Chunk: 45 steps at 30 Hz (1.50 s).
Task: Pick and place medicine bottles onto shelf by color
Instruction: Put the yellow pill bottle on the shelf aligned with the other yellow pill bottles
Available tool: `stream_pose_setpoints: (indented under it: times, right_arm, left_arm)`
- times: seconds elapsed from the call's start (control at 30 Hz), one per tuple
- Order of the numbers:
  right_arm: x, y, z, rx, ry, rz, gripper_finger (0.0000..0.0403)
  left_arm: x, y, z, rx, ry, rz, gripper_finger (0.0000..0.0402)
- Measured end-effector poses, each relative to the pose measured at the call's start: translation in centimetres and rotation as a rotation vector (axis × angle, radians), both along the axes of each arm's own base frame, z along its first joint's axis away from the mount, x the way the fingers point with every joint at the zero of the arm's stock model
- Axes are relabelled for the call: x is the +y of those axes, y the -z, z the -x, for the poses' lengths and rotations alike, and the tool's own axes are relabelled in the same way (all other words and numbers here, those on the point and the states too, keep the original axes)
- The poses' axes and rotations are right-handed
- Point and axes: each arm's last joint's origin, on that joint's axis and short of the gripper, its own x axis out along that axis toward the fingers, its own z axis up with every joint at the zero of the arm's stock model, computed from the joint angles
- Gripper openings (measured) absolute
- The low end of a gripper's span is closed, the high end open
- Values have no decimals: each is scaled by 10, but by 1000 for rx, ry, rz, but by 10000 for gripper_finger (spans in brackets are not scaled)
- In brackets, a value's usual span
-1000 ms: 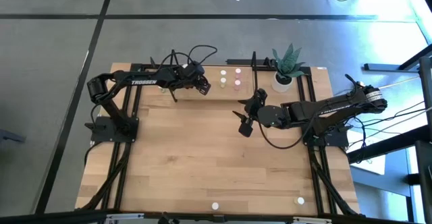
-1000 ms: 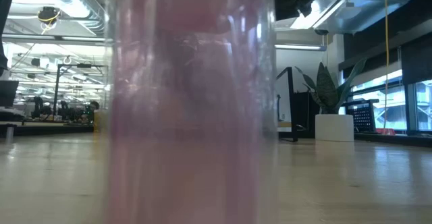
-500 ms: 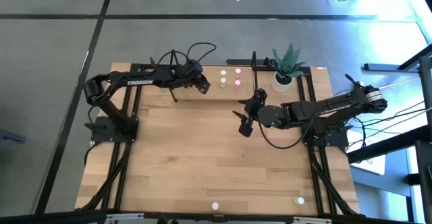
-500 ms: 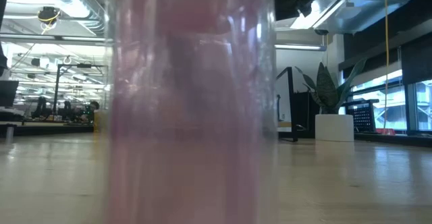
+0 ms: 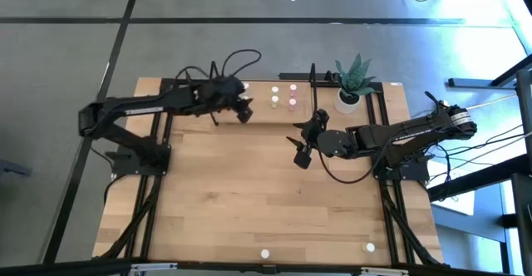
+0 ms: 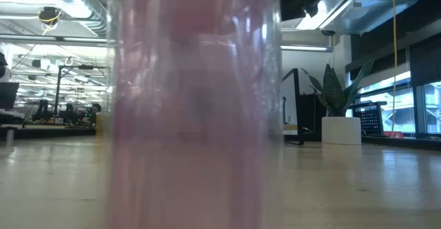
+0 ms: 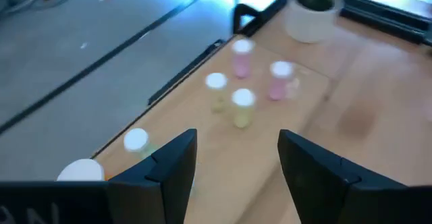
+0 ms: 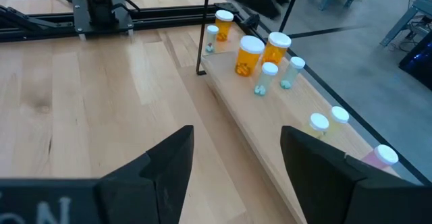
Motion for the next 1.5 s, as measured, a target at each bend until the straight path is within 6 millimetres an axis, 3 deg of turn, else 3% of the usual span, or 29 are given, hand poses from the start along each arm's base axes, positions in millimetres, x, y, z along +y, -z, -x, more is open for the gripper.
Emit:
stream_pose_setpoints:
  times: [0.27,0.47,0.73,1.07,1.17,1.33,1.5]
  right_arm:
    - [0,0,0,-1,0,0,224]
    - [0,0,0,-1,0,0,224]
    - [0,0,0,-2,0,-1,224]
    - [-1,-1,-1,-11,7,-9,224]
    - [-1,0,0,-41,26,-81,224]
    - [9,-2,3,8,-225,-187,224]
    - [32,-12,23,56,-488,-249,224]
  left_arm:
    - [-57,-25,35,96,223,-36,201]
    - [-94,-20,57,214,353,80,201]
    - [-141,-15,66,279,577,182,201]
    - [-183,-16,79,230,604,213,201]
    - [-191,-16,83,208,581,217,201]
    - [-199,-17,87,161,514,238,201]
    - [-205,-17,88,120,480,221,201]
